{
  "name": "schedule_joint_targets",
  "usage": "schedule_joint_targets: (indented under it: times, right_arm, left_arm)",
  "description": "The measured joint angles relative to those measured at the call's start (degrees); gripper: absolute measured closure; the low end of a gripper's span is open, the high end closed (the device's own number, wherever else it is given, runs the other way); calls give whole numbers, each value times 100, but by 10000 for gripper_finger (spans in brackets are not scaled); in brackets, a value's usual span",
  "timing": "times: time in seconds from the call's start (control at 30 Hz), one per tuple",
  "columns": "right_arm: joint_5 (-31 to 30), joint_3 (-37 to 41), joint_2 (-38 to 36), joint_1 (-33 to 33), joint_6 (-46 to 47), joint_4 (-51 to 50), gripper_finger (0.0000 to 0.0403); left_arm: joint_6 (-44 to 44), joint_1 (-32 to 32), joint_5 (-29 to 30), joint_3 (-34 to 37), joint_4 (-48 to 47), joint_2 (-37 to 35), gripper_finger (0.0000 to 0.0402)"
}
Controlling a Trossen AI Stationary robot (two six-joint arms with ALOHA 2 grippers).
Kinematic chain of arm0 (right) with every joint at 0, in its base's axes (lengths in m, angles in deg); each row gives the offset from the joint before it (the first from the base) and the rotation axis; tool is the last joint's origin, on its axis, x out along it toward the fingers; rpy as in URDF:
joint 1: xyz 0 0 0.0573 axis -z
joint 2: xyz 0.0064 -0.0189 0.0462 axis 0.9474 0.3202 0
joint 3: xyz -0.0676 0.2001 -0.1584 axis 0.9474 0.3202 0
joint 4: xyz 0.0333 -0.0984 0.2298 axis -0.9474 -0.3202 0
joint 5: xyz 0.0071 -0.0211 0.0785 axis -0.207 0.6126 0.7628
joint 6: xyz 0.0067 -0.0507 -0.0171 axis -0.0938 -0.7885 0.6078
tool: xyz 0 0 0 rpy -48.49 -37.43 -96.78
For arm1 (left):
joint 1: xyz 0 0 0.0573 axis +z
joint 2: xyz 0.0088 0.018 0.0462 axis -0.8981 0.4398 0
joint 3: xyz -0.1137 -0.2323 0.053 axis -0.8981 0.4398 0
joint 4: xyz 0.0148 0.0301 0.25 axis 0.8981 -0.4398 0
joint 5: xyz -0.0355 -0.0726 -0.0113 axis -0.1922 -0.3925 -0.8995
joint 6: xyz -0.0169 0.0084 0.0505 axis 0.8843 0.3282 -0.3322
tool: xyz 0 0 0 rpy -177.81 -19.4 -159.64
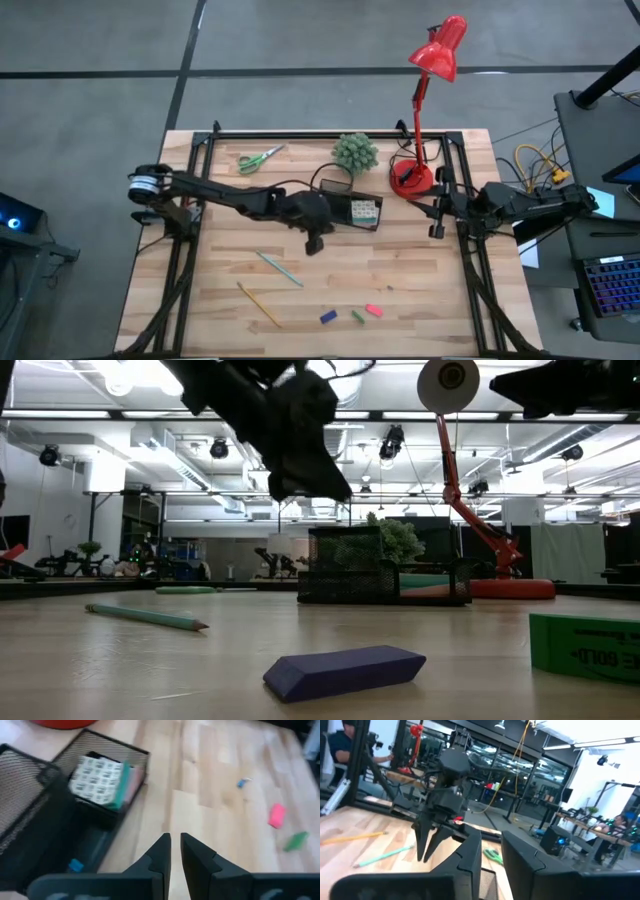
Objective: Pick and place office supplies into organizer
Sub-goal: Put the blue binder clip into the black desk organizer
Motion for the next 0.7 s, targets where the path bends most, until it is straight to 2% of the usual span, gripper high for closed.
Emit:
schedule_joint_targets:
  times: [0.13, 0.27, 0.47, 0.57, 0.7]
  right_arm:
    - [41, 0, 27, 2, 277, 115, 308]
    - [234, 0, 77, 0, 424, 135, 292]
    - [266, 0, 178, 0, 421, 146, 285]
    - [246, 0, 182, 0, 398, 149, 287]
    - [236, 0, 173, 0, 405, 288, 295]
  left_arm:
    - [-124, -119, 120, 105, -30, -267, 374]
    - [-289, -245, 814, 421, 17, -702, 375]
    - [-179, -278, 1972, 1470, 218, -1908, 375]
    - [-528, -280, 2100, 2223, 789, -2603, 375]
    - [-1202, -282, 2002, 3347, 2129, -3467, 375]
